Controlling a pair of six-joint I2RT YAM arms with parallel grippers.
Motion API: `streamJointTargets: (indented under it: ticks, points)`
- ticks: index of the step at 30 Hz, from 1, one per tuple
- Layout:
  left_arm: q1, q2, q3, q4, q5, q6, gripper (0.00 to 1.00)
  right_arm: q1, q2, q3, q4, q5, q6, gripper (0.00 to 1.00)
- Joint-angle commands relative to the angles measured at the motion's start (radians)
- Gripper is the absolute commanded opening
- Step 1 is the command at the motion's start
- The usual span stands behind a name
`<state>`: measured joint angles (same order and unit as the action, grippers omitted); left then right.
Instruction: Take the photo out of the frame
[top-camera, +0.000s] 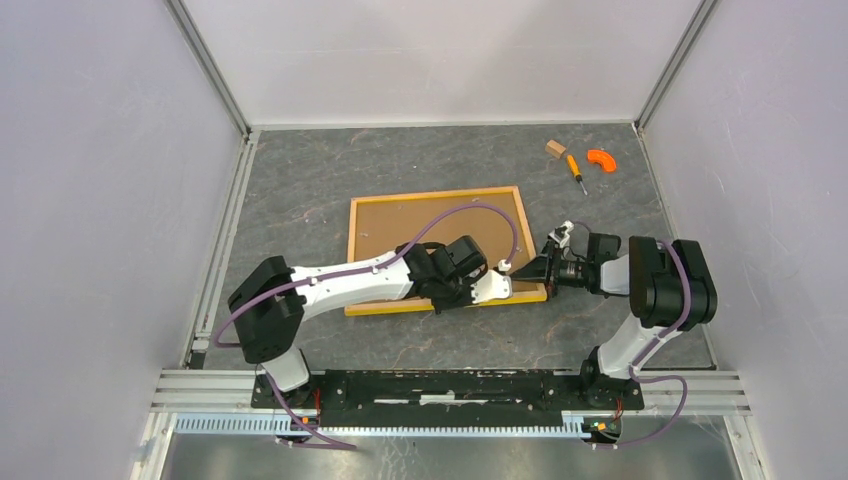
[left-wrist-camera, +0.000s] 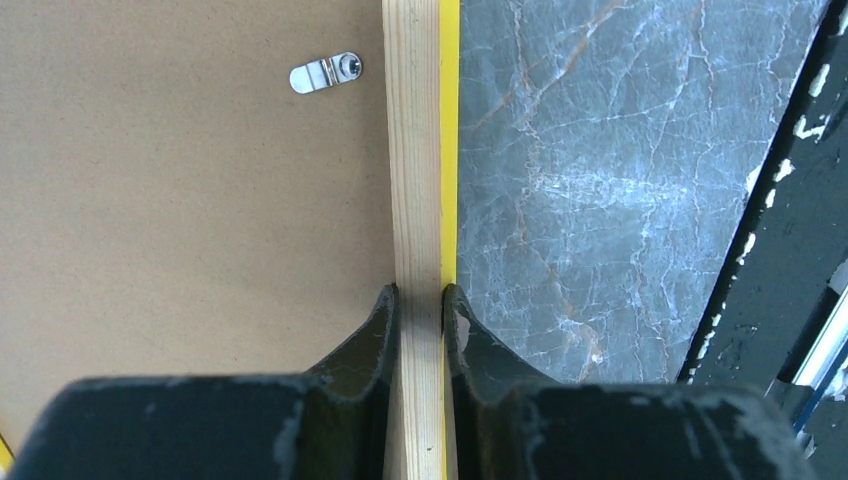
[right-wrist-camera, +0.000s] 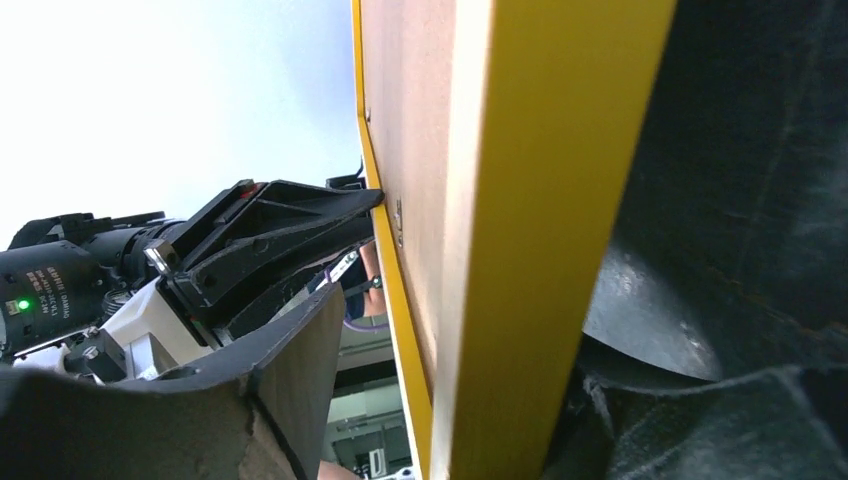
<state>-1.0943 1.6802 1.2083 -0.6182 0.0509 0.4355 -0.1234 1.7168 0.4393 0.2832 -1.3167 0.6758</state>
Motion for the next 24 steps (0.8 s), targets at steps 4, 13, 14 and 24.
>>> streamJointTargets:
  ticks: [4,13,14,24]
  points:
    - [-0.005,-0.094,-0.021,0.134,0.038,0.076,0.02,0.037,-0.008,0.025,0.025,-0.040,-0.010,0.45]
    - [0.000,-0.090,0.004,0.074,-0.046,0.036,0.54,0.041,-0.062,0.017,0.023,-0.025,0.006,0.02]
    - [0.002,-0.101,0.003,0.065,-0.048,0.029,0.63,0.040,-0.068,0.018,0.023,-0.029,0.011,0.00]
    - [0.176,-0.202,0.224,-0.164,0.106,-0.128,1.00,0.041,-0.128,0.296,-0.535,-0.018,-0.413,0.00]
